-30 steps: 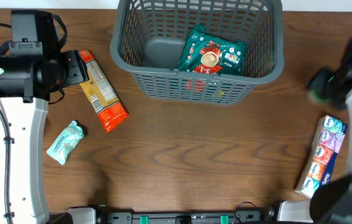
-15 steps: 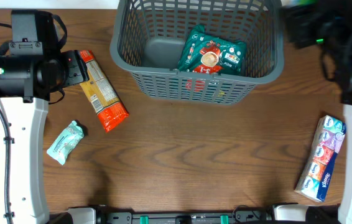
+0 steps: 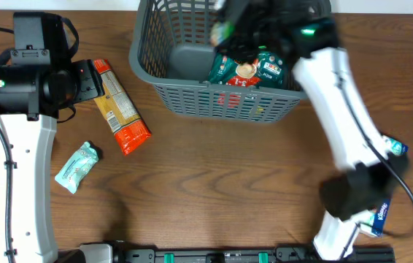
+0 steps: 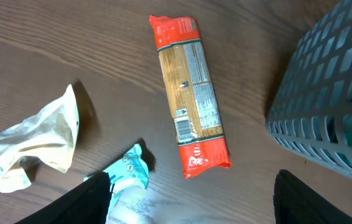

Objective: Pack container
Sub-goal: 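Carry the jar into the basket and release it upright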

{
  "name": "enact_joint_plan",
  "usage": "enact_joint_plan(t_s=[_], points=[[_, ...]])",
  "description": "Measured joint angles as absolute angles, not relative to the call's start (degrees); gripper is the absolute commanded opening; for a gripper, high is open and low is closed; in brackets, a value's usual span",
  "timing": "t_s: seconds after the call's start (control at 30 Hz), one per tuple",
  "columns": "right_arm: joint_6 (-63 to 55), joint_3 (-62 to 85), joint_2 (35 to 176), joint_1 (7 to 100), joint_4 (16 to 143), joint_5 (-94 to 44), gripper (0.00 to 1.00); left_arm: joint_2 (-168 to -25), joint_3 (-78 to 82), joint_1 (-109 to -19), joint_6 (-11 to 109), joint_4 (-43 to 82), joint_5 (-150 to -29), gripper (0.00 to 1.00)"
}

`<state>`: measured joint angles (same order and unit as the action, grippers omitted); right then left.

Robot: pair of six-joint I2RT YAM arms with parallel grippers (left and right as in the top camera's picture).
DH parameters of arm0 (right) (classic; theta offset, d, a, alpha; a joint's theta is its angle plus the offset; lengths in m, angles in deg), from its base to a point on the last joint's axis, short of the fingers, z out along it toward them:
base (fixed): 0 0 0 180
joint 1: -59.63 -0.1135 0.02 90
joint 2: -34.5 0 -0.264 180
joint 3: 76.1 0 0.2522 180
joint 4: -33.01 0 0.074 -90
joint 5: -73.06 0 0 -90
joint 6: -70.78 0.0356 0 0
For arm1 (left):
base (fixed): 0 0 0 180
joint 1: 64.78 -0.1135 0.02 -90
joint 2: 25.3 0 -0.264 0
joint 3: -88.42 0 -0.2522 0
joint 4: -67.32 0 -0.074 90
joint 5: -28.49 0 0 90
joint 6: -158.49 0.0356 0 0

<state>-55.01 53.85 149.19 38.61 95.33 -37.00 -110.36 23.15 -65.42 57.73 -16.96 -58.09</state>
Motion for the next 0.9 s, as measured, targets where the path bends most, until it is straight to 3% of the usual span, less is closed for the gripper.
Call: enact_joint_plan(t_s=[0.17,0.2,0.3,0.37,0.73,0.9], points=[[-52.6,53.72,158.02,36.06,91.87,-38.07,0.01,-110.36,23.15,-65.42,57.73,-16.98,-58.11,0.69],[-51.71,53.63,159.29,35.79,91.24,-38.11,0.05,-110.36,23.15,-65.42,57.73,-16.98,-58.09,0.69],[-49.37,53.43,161.02,35.55,90.19,-38.22,0.78,-110.36,23.15,-65.42,57.73,-17.02,-58.09,0.7],[-48.25,53.43,161.15,35.58,90.04,-38.24,0.96,-110.36,23.15,-65.42,57.73,-17.07,-58.09,0.69],[-45.37,56.14,157.91,36.58,93.05,-38.99,0.98,-110.36,23.15,-65.42,57.73,-17.16,-58.09,0.7],[-35.38,61.96,147.79,41.56,100.35,-32.26,0.99,-110.36,23.15,-65.42,57.73,-17.16,-58.09,0.7]])
